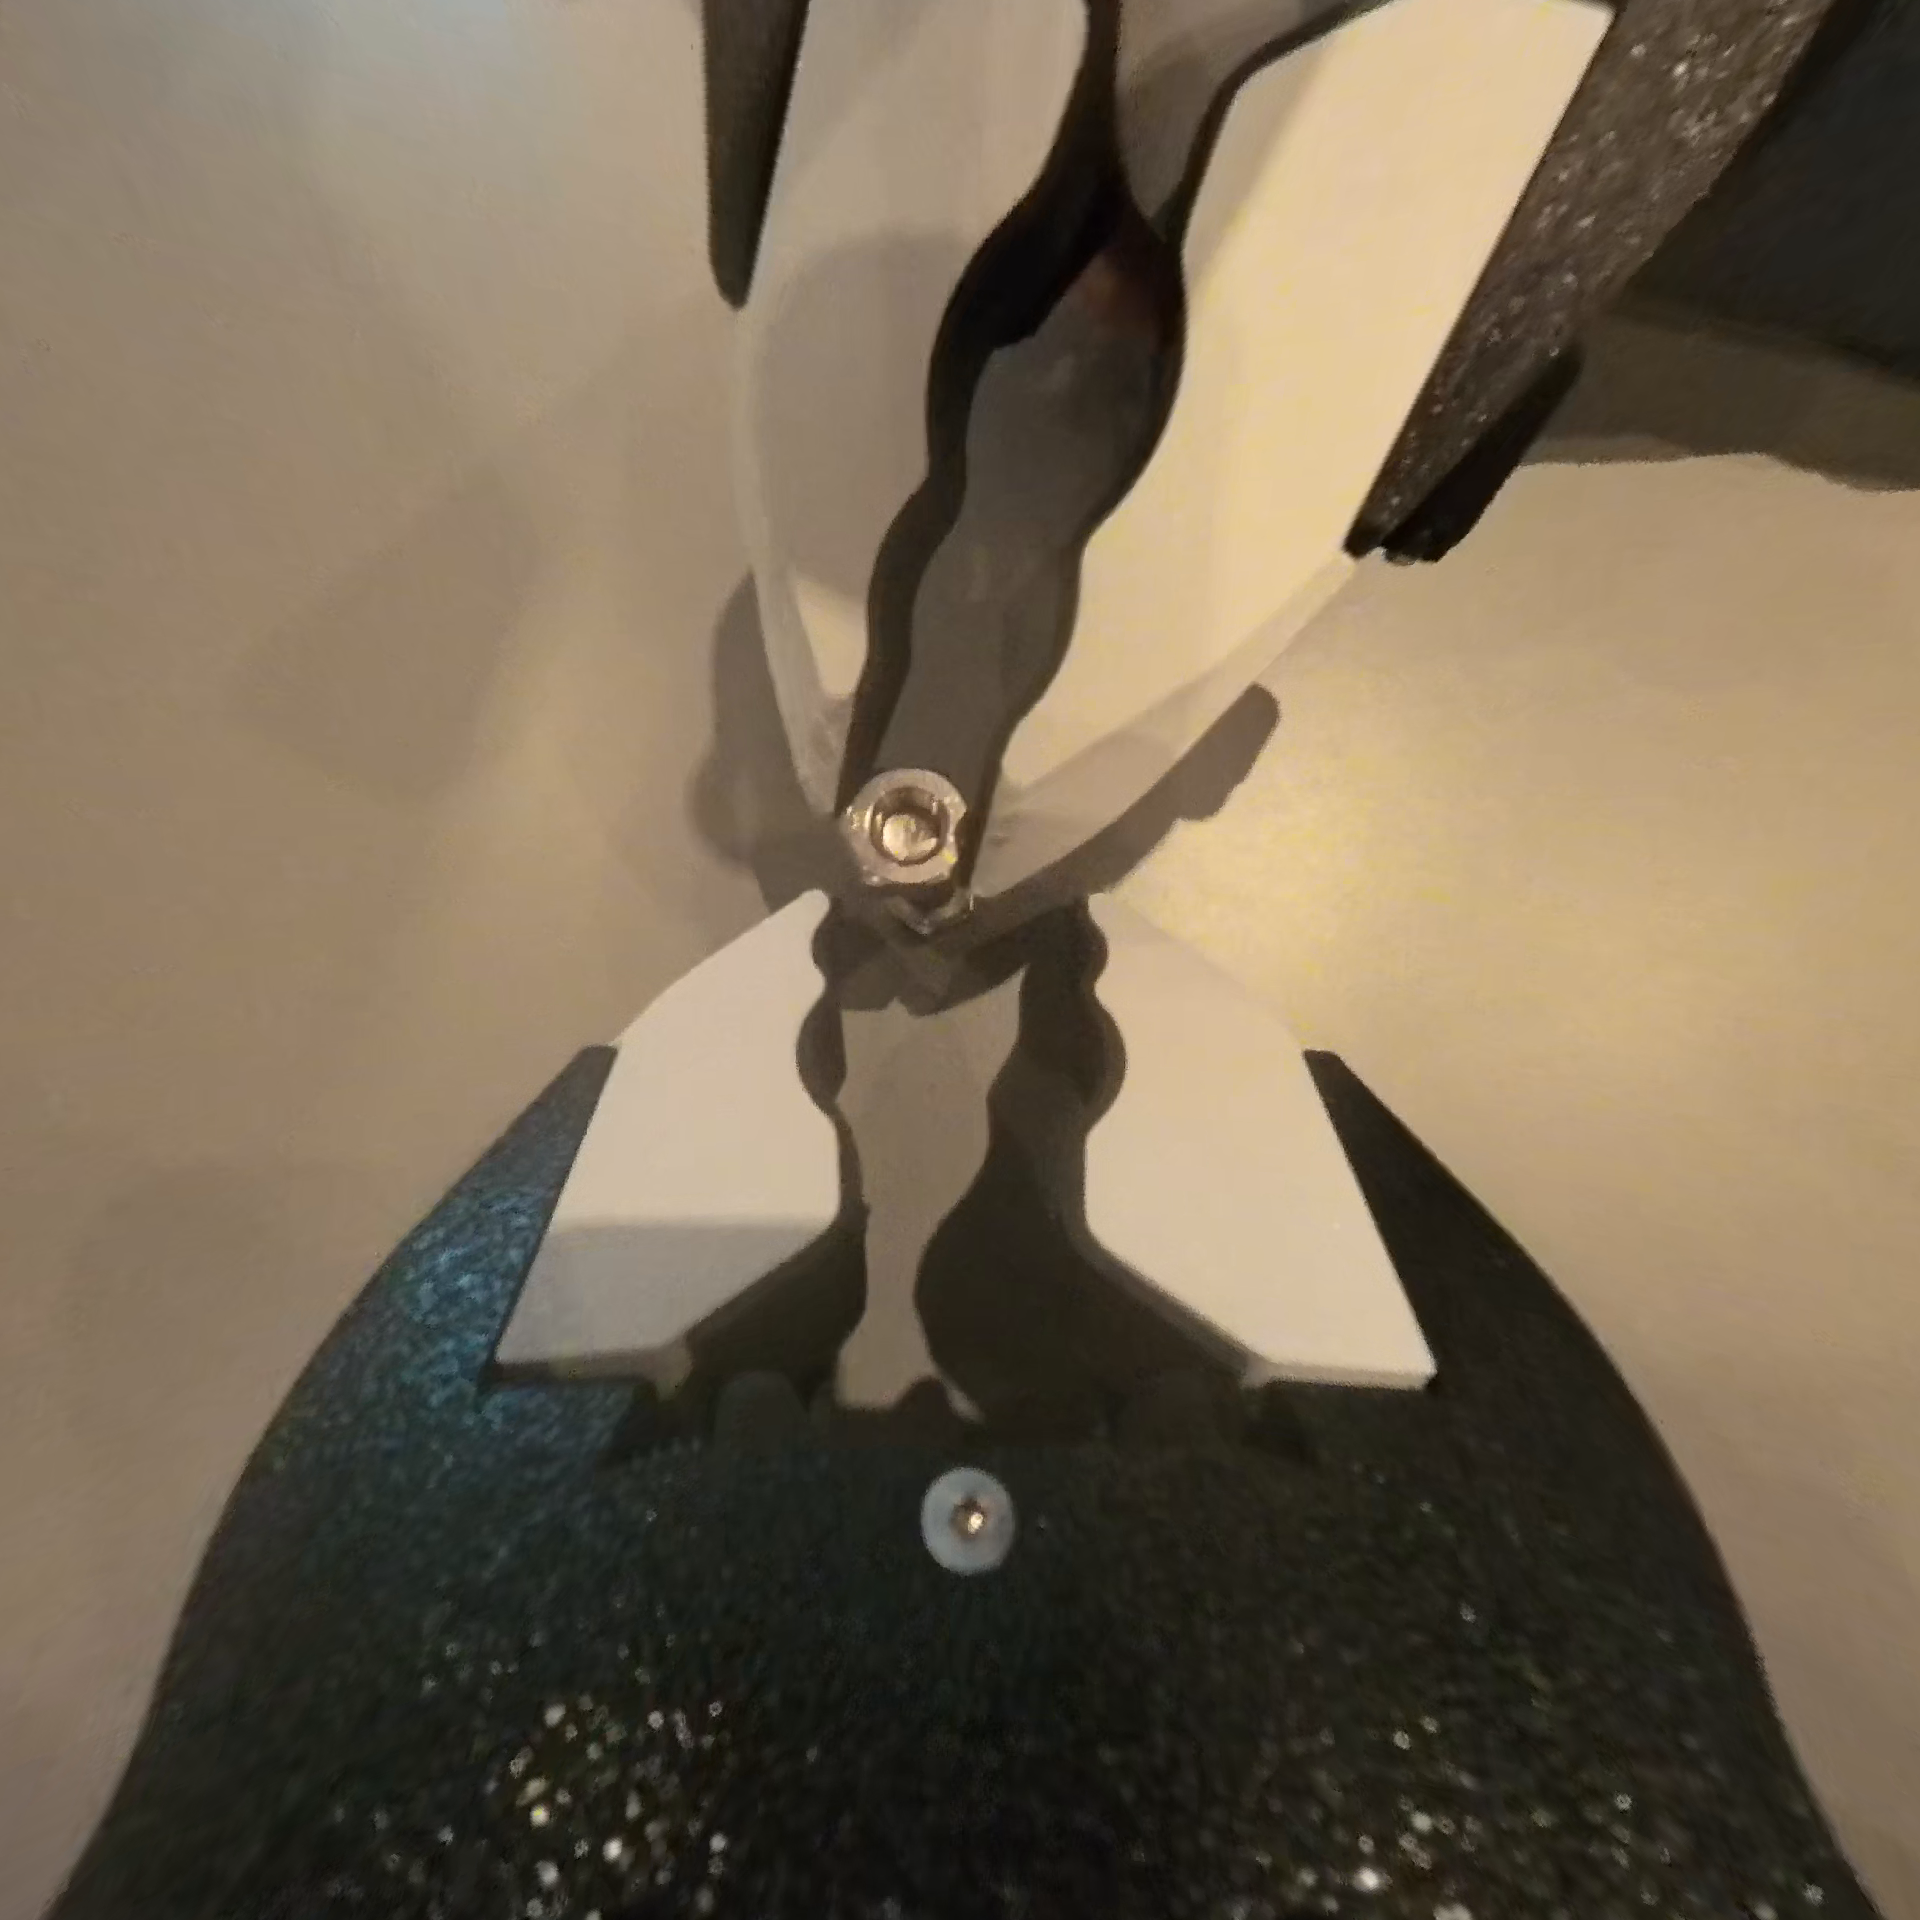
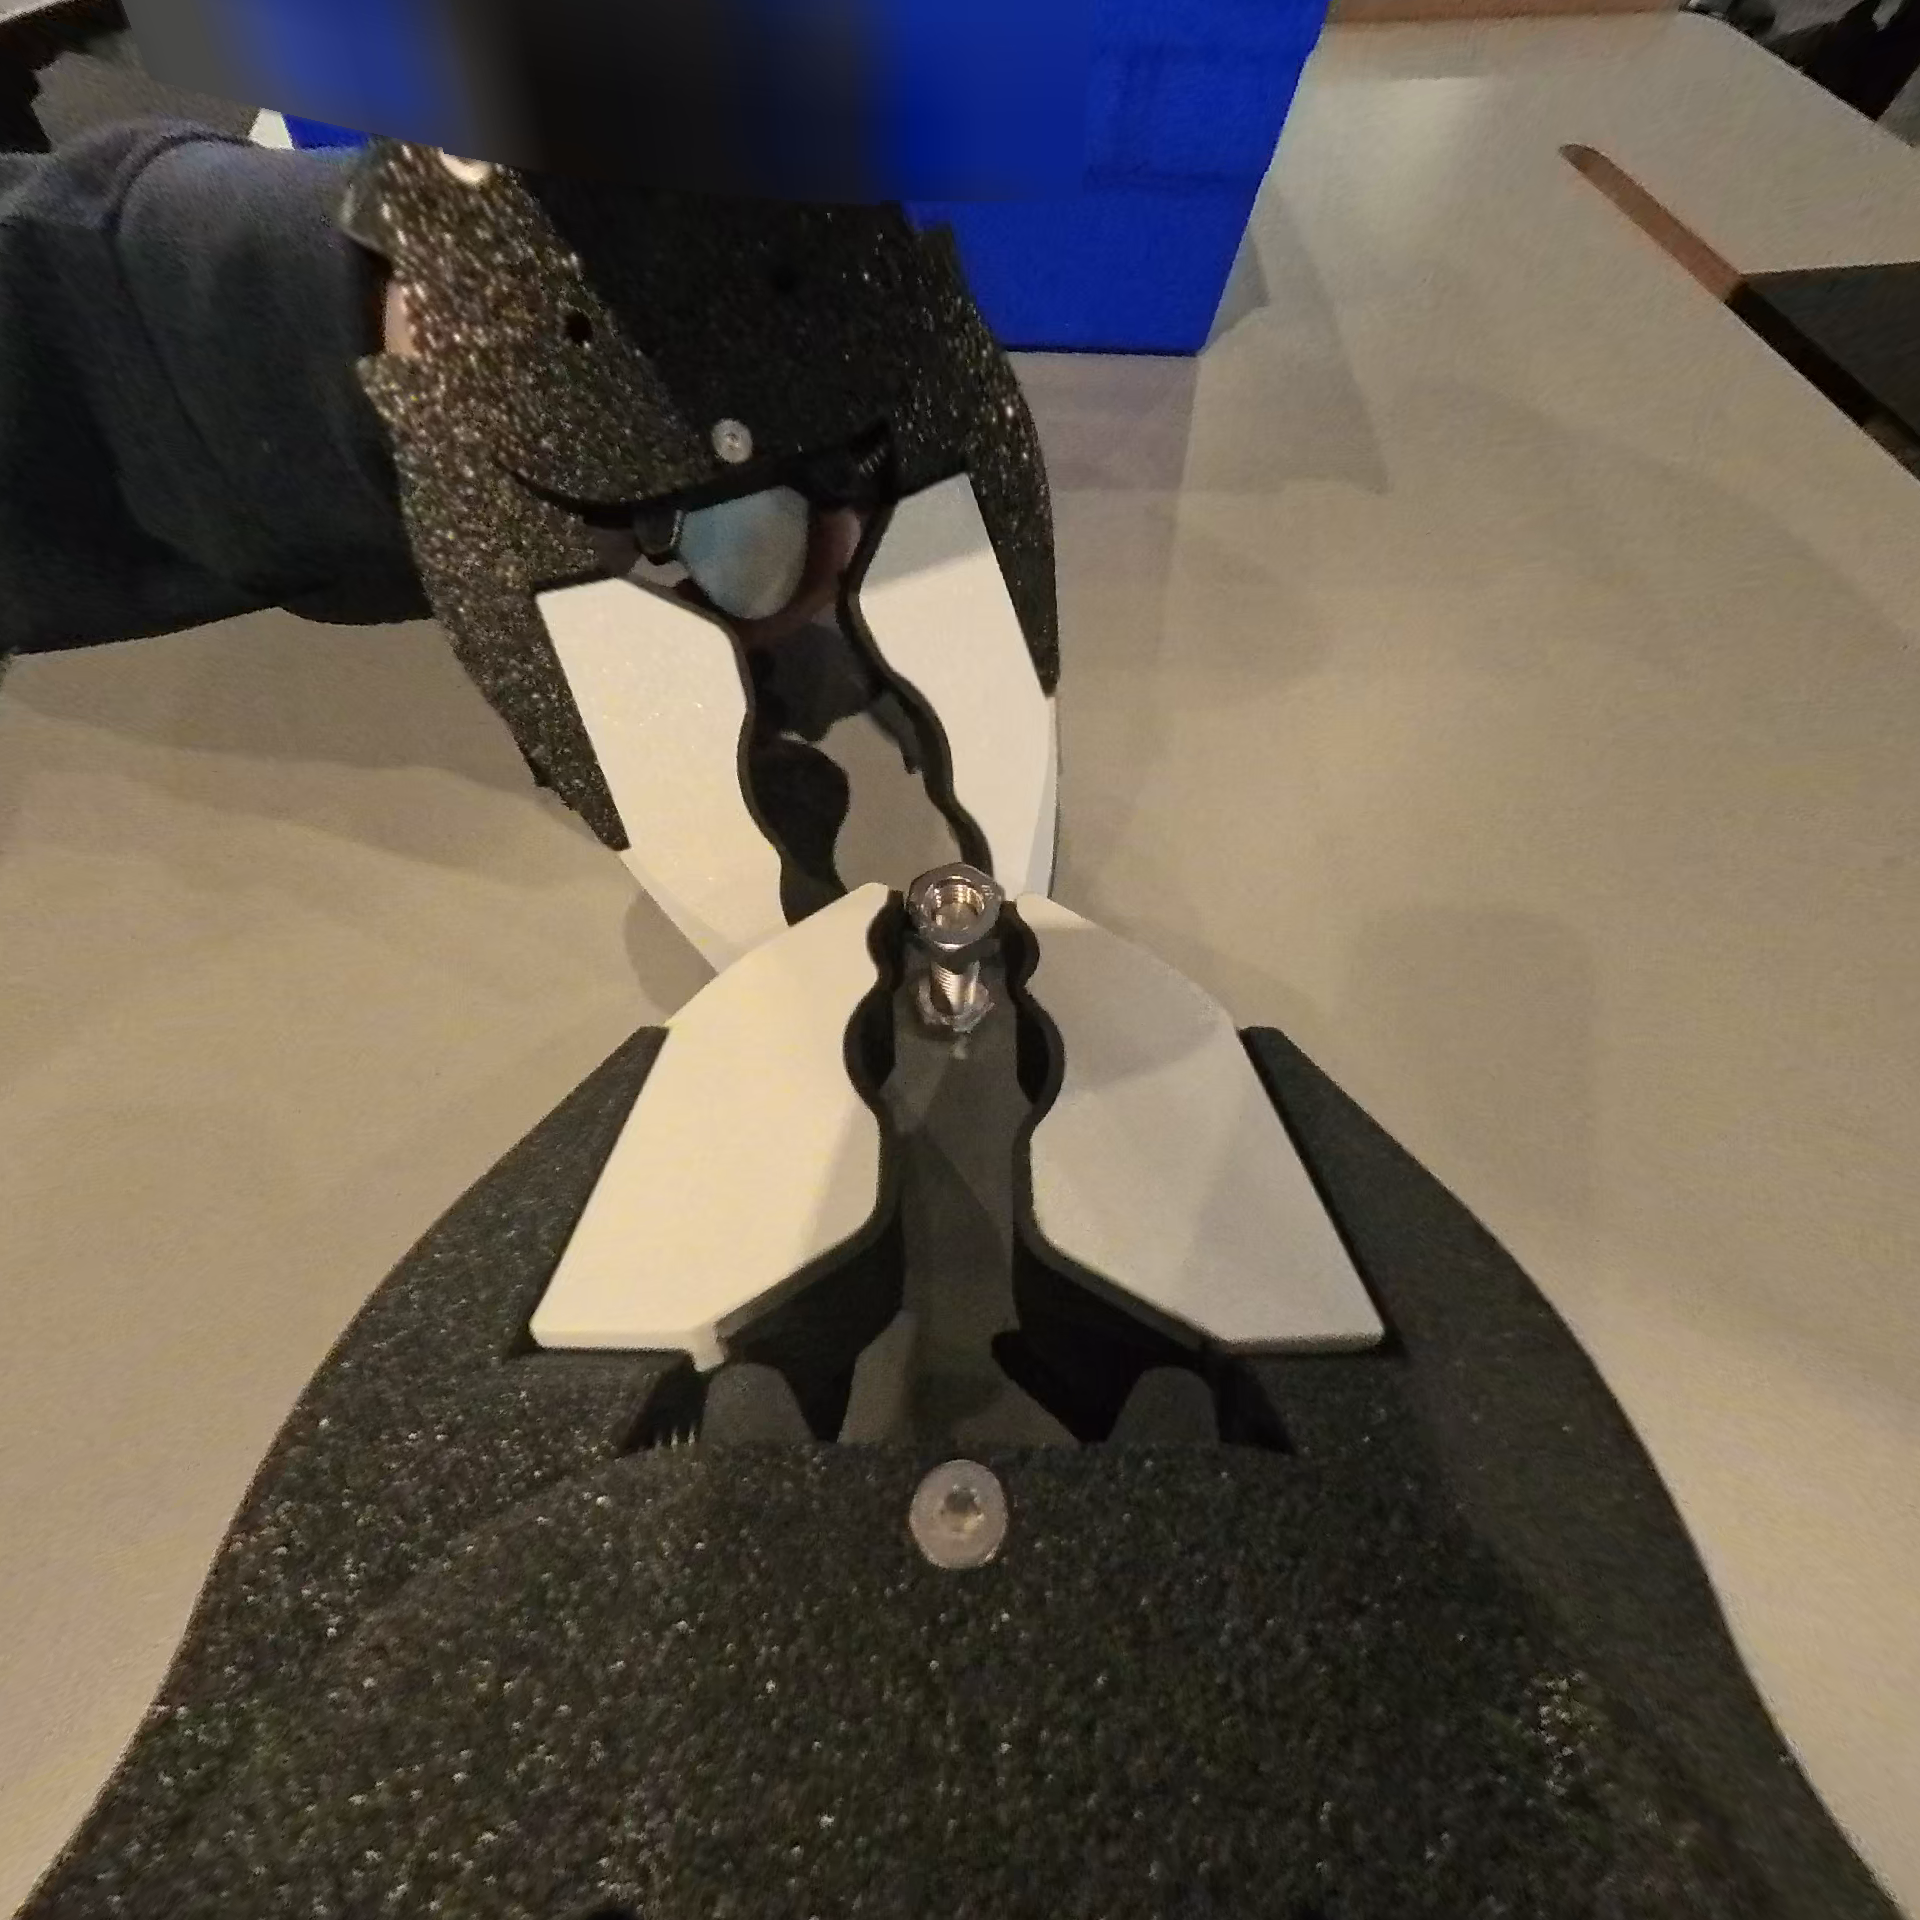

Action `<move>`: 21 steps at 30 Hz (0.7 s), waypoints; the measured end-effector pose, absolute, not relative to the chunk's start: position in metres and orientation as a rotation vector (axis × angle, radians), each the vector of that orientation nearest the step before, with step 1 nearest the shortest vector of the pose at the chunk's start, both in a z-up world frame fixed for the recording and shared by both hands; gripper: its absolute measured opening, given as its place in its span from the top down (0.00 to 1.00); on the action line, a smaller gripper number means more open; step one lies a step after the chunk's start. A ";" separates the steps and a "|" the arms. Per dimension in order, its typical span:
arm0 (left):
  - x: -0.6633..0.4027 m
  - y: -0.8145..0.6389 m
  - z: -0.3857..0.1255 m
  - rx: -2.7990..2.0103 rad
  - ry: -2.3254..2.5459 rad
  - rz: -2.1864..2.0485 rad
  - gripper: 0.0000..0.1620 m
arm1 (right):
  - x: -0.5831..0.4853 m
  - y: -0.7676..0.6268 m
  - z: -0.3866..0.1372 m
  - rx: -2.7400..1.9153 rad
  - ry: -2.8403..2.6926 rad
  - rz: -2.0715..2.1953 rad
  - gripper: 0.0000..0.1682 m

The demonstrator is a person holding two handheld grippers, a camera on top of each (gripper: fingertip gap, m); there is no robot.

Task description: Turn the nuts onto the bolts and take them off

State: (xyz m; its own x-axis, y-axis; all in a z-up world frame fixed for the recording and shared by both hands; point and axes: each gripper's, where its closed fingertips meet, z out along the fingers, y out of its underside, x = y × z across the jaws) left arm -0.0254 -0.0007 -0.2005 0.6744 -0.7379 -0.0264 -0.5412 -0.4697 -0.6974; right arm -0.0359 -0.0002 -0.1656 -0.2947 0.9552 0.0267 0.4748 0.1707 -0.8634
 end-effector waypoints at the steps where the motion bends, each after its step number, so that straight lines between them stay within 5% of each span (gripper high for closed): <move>1: -0.025 -0.001 -0.201 -2.198 0.972 -0.378 0.76 | -0.036 0.000 -0.166 -1.351 -1.857 1.045 0.89; 13: -0.028 0.005 -0.201 -2.237 0.958 -0.321 0.90 | -0.036 -0.001 -0.166 -1.361 -1.855 1.068 0.89; 21: -0.025 0.008 -0.201 -2.231 0.956 -0.320 0.90 | -0.034 0.003 -0.166 -1.375 -1.837 1.085 0.89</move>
State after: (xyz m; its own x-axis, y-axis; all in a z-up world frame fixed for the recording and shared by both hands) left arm -0.0251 0.0080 -0.2012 0.7003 -0.7128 -0.0386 -0.5458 -0.4997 -0.6726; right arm -0.0341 0.0033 -0.1663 -0.2883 0.9575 -0.0115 0.4718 0.1316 -0.8718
